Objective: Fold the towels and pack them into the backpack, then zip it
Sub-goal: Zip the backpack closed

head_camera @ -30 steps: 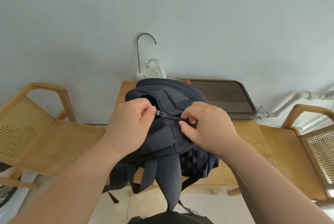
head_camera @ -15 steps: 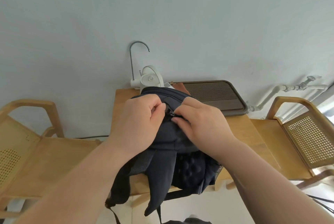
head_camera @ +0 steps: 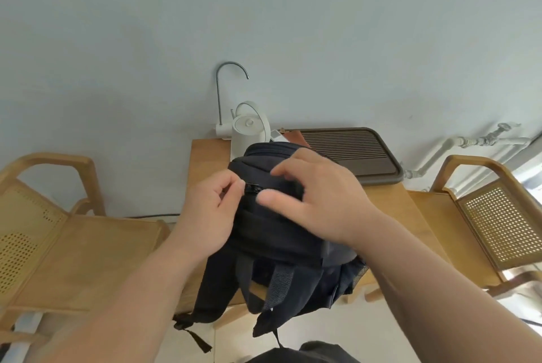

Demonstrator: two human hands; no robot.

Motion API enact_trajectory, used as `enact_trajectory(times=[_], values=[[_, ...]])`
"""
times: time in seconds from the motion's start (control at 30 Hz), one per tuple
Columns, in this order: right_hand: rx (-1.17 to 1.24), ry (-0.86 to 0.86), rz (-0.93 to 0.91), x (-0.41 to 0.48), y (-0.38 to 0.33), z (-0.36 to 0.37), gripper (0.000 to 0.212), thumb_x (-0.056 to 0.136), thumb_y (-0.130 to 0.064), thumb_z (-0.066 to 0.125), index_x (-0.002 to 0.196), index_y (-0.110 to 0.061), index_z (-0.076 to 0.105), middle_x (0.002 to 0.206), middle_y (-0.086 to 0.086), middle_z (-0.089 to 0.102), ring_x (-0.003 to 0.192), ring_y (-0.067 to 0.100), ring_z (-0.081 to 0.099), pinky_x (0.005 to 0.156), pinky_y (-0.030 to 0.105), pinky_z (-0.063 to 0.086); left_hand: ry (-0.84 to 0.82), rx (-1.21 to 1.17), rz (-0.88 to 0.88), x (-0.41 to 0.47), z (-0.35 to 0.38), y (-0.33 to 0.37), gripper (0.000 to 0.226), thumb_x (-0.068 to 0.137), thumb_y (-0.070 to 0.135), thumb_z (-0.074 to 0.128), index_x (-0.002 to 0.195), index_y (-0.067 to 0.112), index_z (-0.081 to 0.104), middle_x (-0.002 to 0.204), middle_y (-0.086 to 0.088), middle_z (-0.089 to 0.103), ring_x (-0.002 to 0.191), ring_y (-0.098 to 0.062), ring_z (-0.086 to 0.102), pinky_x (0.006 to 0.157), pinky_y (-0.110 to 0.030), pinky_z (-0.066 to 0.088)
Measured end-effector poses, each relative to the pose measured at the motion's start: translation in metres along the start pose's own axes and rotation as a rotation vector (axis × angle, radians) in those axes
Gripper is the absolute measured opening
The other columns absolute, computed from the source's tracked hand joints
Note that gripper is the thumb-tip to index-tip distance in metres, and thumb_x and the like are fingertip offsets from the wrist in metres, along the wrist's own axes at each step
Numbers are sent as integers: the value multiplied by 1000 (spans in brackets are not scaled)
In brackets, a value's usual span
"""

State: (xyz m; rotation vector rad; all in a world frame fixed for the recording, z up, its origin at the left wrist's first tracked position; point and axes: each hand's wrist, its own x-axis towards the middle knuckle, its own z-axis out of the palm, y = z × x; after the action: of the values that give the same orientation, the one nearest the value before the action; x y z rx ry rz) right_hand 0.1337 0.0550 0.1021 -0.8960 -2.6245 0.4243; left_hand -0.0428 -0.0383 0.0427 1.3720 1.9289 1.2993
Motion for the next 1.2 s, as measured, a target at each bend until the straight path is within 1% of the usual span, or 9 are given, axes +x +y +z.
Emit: enact_trajectory(times=[0.1,0.27,0.37,0.6,0.8,0.9,1.03,1.1,1.2], values=[[-284,-99,-76,9,-20,28,52,82,-74,54,111,-31,63,102,-12,54,95,12,54,76,31,49,-4,-7,-14,-10,5,-6,26,101,25,50,77,21,60,69,4,57,68,-11,54,59,-19,42],[-343,-95,-101,-6,-1,60,14,97,-40,58,95,-27,57,92,-9,58,86,16,57,66,33,52,-70,149,-34,-24,12,-23,24,101,30,50,80,25,62,70,6,60,69,-10,57,61,-25,45],[-387,17,-138,-20,21,69,18,92,-35,66,81,-24,56,78,-8,55,71,17,55,51,32,46,-6,185,-38,-28,18,-29,25,101,29,50,79,26,61,69,8,59,69,-7,56,60,-20,42],[-459,159,-227,-28,69,49,24,98,-33,51,82,-18,60,81,-2,56,75,24,52,55,39,44,37,168,20,-20,22,-26,26,101,32,48,81,25,63,70,9,59,69,-8,56,60,-21,43],[-487,202,-328,-20,95,-10,21,100,-27,56,84,-16,64,85,-2,61,79,26,53,63,39,47,98,143,192,-14,36,8,29,100,27,51,73,23,59,62,12,52,66,-10,54,57,-11,38],[-404,18,-183,-22,99,-25,15,97,-33,58,85,-25,61,84,-11,58,83,20,52,66,35,45,57,29,58,-13,40,1,29,99,31,50,72,25,59,59,12,51,63,-8,53,57,-13,39],[-359,-300,48,-18,77,-16,8,91,-38,55,96,-34,61,92,-15,58,95,17,52,81,36,46,-85,-246,-203,-26,52,-21,32,101,29,48,71,27,58,56,9,47,55,-11,44,58,-35,41],[-268,-262,58,-15,51,-4,23,85,-41,52,104,-33,61,97,-14,58,97,16,53,84,38,48,-111,-267,-236,-36,61,-23,31,102,28,47,73,26,58,58,8,48,56,-12,44,58,-39,41],[-325,-202,-7,-16,18,15,51,75,-69,58,106,-29,57,100,-11,54,94,14,49,79,34,47,-83,-272,-241,-43,66,-24,29,102,28,47,78,23,61,61,6,51,59,-12,47,61,-36,45]])
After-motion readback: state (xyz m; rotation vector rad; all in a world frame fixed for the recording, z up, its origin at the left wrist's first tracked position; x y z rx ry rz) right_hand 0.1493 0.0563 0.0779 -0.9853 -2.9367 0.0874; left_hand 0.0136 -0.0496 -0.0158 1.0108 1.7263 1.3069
